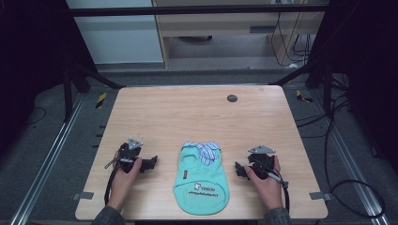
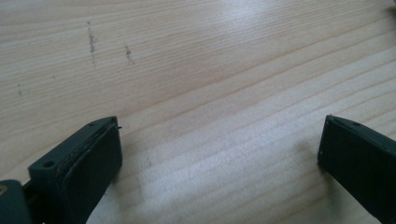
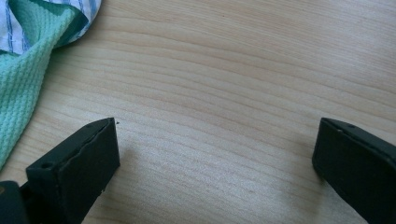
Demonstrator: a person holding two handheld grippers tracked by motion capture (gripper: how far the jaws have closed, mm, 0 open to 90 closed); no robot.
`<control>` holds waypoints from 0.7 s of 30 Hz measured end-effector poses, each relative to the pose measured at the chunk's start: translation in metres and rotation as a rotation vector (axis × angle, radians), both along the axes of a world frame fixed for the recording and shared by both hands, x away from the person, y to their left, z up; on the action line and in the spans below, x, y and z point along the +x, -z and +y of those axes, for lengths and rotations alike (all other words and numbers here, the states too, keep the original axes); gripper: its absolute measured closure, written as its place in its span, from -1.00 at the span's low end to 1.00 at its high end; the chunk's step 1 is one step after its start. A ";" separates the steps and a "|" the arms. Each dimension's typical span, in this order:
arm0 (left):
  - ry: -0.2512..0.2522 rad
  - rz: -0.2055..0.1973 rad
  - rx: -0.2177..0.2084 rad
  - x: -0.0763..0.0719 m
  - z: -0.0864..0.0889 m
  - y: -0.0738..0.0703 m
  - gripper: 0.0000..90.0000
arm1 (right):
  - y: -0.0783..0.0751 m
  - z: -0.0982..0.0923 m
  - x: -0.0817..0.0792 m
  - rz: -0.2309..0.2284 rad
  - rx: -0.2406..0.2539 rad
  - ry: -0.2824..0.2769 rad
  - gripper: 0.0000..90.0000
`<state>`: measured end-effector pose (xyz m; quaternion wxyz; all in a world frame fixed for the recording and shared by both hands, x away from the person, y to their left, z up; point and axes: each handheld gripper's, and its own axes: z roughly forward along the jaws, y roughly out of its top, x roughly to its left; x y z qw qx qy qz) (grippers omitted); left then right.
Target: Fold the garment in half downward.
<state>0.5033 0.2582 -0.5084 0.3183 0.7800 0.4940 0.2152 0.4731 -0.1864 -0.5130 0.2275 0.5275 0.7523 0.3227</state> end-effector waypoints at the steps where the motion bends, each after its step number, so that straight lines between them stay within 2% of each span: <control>1: 0.004 0.002 0.003 -0.003 -0.001 0.000 -1.00 | 0.000 0.001 0.000 0.001 0.000 0.006 -0.98; 8: 0.032 -0.002 -0.003 -0.006 0.000 0.000 -1.00 | 0.000 0.002 -0.001 0.001 -0.002 0.008 -0.98; 9: 0.049 0.000 0.004 -0.007 0.001 0.000 -1.00 | 0.000 0.002 -0.001 0.000 -0.002 0.007 -0.98; 12: 0.051 0.002 0.003 -0.008 0.001 -0.001 -0.99 | 0.000 0.002 -0.002 0.002 0.001 0.004 -0.97; 13: 0.058 0.009 0.016 -0.009 0.001 -0.003 -0.96 | 0.000 0.002 -0.002 -0.003 -0.001 0.004 -0.95; 16: 0.105 0.034 0.026 -0.015 0.001 -0.007 -0.92 | -0.003 0.004 -0.005 -0.003 0.004 -0.003 -0.79; 18: 0.124 0.035 0.014 -0.017 -0.001 -0.008 -0.92 | -0.005 0.004 -0.006 -0.008 0.008 -0.008 -0.78; 21: 0.166 0.015 -0.006 -0.017 -0.010 -0.016 -0.91 | -0.017 0.009 -0.006 -0.027 0.034 -0.046 -0.68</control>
